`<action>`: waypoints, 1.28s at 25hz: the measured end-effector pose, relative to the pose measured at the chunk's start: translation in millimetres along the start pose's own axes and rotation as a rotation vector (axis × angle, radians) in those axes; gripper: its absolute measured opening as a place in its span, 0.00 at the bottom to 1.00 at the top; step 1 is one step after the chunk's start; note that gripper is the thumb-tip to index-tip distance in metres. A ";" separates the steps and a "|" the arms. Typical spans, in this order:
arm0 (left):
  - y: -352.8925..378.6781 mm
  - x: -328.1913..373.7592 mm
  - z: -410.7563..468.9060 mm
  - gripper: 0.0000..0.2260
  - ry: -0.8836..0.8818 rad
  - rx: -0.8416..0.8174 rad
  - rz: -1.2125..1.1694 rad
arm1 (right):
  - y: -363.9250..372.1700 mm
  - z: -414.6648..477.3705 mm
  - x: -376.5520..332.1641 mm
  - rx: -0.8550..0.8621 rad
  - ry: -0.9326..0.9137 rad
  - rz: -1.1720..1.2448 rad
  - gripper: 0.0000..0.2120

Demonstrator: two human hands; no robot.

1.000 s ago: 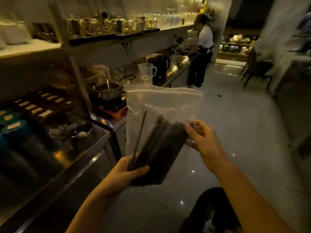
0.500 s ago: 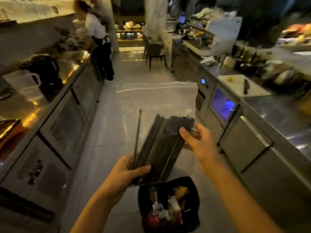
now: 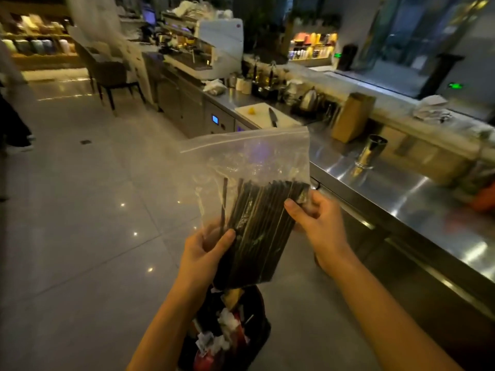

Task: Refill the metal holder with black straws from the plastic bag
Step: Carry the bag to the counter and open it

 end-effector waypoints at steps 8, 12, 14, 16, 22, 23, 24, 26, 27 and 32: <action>82.3 -6.2 47.7 0.10 -0.029 -0.094 0.065 | -85.4 31.0 3.3 0.111 -0.060 -0.006 0.11; 148.2 -4.3 84.5 0.09 -0.024 -0.107 0.069 | -149.2 70.4 1.5 0.113 -0.095 -0.024 0.06; 191.0 -2.7 104.7 0.08 -0.029 -0.121 0.049 | -189.1 92.2 -2.2 0.127 -0.102 -0.033 0.10; 226.3 -2.3 121.4 0.08 -0.041 -0.138 0.035 | -225.0 110.5 -3.6 0.158 -0.107 -0.043 0.08; 298.6 -16.8 177.9 0.10 -0.075 -0.165 0.057 | -303.3 166.9 15.3 0.195 -0.062 -0.043 0.06; 303.8 -21.4 189.2 0.09 -0.082 -0.159 0.061 | -307.8 177.5 20.9 0.185 -0.045 -0.043 0.06; 308.4 -27.4 201.1 0.09 -0.094 -0.151 0.058 | -311.3 188.5 27.9 0.173 -0.021 -0.036 0.07; 317.2 -37.3 226.8 0.09 -0.117 -0.142 0.032 | -316.2 210.4 38.0 0.155 0.007 -0.013 0.11; 322.6 -41.0 242.3 0.09 -0.127 -0.148 0.018 | -319.2 222.9 41.4 0.152 0.014 -0.011 0.14; 346.9 -57.8 332.7 0.09 -0.131 -0.243 -0.010 | -338.4 295.4 49.7 0.213 0.035 -0.024 0.17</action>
Point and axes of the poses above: each hand's wrist, its own z-axis towards the middle knuckle, its own y-axis out of the palm, x = y × z, the point moved 10 cm from there along z, towards the middle knuckle, and after that the axes turned 10 degrees about z, right-handed, at the moved point
